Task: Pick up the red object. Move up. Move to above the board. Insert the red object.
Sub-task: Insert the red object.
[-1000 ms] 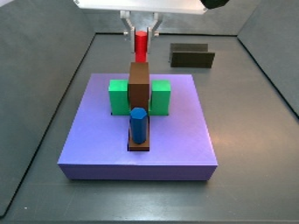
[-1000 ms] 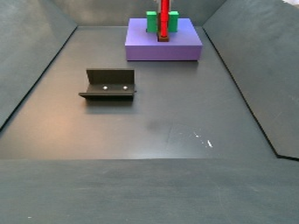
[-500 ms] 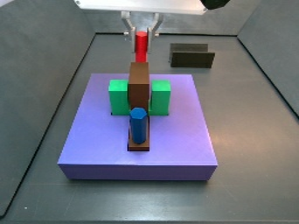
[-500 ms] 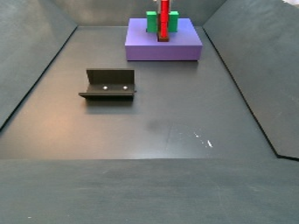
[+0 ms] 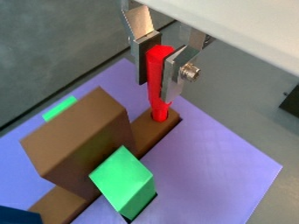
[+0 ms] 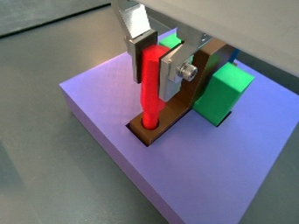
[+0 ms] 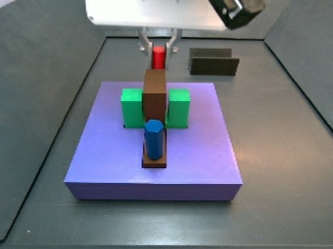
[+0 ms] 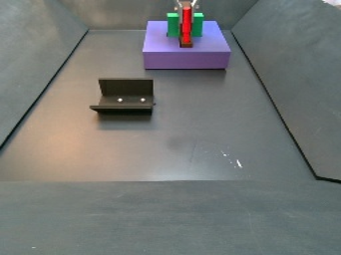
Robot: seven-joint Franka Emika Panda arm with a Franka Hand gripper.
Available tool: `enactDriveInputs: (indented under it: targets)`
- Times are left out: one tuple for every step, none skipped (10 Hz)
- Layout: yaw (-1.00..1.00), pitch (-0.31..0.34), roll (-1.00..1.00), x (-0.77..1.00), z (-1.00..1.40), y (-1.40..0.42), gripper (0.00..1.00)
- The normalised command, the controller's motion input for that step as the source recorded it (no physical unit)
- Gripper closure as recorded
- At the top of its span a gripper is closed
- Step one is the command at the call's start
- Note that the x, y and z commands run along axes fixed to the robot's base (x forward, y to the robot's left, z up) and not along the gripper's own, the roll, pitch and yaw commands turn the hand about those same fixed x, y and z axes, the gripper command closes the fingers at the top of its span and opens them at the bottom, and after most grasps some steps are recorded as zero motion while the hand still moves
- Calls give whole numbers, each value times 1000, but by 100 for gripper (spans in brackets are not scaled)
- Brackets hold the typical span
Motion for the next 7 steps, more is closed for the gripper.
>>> enactDriveInputs:
  targets:
    - [97, 0, 191, 189, -403, -29, 100]
    - [134, 0, 319, 129, -297, -86, 100]
    - [134, 0, 453, 103, -137, -69, 100]
    - [154, 0, 399, 37, -254, -83, 100]
    - [146, -17, 256, 0, -397, -34, 100]
    - [103, -21, 53, 0, -474, 0, 100]
    - [40, -10, -17, 0, -491, 57, 100]
